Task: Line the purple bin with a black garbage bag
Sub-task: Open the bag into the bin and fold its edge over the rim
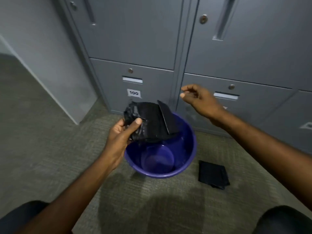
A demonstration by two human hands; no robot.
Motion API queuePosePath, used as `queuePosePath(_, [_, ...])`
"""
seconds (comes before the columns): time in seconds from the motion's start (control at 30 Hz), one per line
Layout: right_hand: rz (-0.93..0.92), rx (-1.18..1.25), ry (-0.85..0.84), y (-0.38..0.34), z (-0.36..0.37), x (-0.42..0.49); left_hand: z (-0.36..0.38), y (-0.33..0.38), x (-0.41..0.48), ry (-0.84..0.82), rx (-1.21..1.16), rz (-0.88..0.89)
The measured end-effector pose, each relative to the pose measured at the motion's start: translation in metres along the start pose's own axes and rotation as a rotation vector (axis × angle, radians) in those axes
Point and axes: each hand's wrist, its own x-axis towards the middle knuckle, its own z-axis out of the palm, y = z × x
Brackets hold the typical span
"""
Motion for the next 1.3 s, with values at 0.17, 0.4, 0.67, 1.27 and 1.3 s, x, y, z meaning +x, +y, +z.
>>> queuePosePath(0.17, [-0.447,-0.263,-0.6,-0.054,0.046,-0.013,-0.008,-0.005,0.002,0.008,0.211,0.013])
queuePosePath(0.4, [-0.752,-0.477,-0.301,-0.043,0.079,-0.019,-0.029,0.002,0.008,0.138,0.205,-0.058])
queuePosePath(0.67, [-0.702,-0.483,-0.159,-0.016,0.04,-0.062,-0.07,0.003,0.013,0.461,-0.047,-0.086])
queuePosePath(1.27, [-0.659,-0.389,-0.273,-0.056,0.085,-0.103,-0.024,-0.007,0.001,0.359,0.257,-0.051])
queuePosePath(1.3, [-0.649,-0.283,-0.297,-0.059,0.099,-0.102,-0.019,-0.005,0.001,0.326,0.207,-0.065])
